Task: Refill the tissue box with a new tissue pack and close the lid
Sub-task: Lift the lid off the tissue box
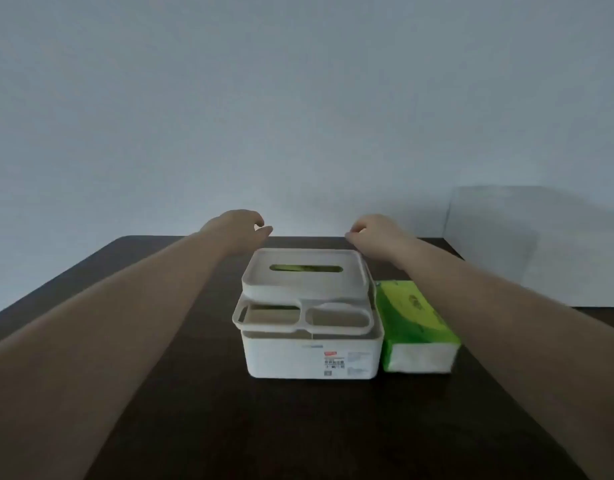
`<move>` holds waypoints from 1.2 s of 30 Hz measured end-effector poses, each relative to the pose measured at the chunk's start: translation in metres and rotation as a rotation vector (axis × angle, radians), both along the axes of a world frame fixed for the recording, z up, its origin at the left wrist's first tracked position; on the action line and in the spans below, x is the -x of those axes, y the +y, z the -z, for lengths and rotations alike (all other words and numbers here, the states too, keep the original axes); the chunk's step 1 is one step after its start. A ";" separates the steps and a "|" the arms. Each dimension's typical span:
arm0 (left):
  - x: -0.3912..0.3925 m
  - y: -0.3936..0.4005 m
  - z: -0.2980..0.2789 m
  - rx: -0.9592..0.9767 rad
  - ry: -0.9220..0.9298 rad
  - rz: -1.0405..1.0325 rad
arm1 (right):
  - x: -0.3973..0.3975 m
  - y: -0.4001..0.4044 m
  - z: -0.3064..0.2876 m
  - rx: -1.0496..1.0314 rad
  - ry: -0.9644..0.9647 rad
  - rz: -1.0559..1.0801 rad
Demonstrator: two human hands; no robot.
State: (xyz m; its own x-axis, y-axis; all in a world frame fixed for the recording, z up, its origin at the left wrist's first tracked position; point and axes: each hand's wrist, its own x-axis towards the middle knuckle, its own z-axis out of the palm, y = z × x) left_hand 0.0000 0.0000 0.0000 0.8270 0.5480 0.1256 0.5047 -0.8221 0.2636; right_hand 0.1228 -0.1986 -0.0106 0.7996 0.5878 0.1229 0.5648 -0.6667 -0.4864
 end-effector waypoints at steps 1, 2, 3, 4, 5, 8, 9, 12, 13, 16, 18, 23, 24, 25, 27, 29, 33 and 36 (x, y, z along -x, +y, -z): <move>0.011 -0.003 0.006 0.010 -0.014 -0.008 | 0.007 -0.008 0.005 -0.014 -0.003 0.014; 0.022 -0.008 0.009 0.010 -0.037 -0.025 | 0.017 -0.017 0.006 -0.020 -0.017 0.041; 0.033 -0.011 0.011 0.017 -0.069 -0.036 | 0.024 -0.024 0.007 -0.028 -0.024 0.057; 0.045 -0.017 0.011 0.030 -0.074 -0.056 | 0.034 -0.033 0.006 -0.019 -0.016 0.078; 0.054 -0.020 0.013 0.054 -0.079 -0.058 | 0.042 -0.039 0.005 -0.008 0.001 0.090; 0.075 -0.032 0.007 0.094 -0.060 -0.095 | 0.058 -0.049 -0.003 0.037 0.026 0.127; 0.078 -0.033 0.006 0.108 -0.060 -0.101 | 0.061 -0.051 -0.005 0.046 0.044 0.132; 0.085 -0.042 0.005 0.206 -0.063 -0.109 | 0.071 -0.054 -0.007 0.087 0.093 0.125; 0.085 -0.043 0.008 0.233 -0.053 -0.107 | 0.073 -0.054 -0.005 0.102 0.111 0.116; 0.083 -0.040 0.016 0.281 -0.030 -0.113 | 0.075 -0.053 0.001 0.159 0.128 0.120; 0.080 -0.036 0.021 0.321 -0.054 -0.096 | 0.073 -0.051 0.004 0.149 0.104 0.129; 0.074 -0.028 0.030 0.372 -0.097 -0.074 | 0.067 -0.045 0.014 0.036 0.163 0.176; 0.074 -0.027 0.031 0.381 -0.101 -0.076 | 0.066 -0.043 0.015 0.028 0.168 0.182; 0.072 -0.026 0.033 0.390 -0.108 -0.075 | 0.064 -0.042 0.016 0.020 0.168 0.189; 0.071 -0.024 0.037 0.395 -0.121 -0.078 | 0.063 -0.037 0.017 -0.003 0.166 0.203; 0.070 -0.021 0.038 0.372 -0.136 -0.088 | 0.062 -0.034 0.019 -0.028 0.161 0.222; 0.072 -0.011 0.033 0.370 -0.284 -0.127 | 0.063 -0.025 0.014 -0.128 0.139 0.236; 0.077 -0.001 0.026 0.386 -0.381 -0.156 | 0.068 -0.015 0.003 -0.176 0.100 0.236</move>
State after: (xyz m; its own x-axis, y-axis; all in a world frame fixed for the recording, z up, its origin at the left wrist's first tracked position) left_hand -0.0771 -0.0011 -0.0263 0.6676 0.7257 0.1661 0.4228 -0.5532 0.7178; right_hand 0.0545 -0.2136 -0.0131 0.9249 0.3610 0.1196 0.3475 -0.6746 -0.6512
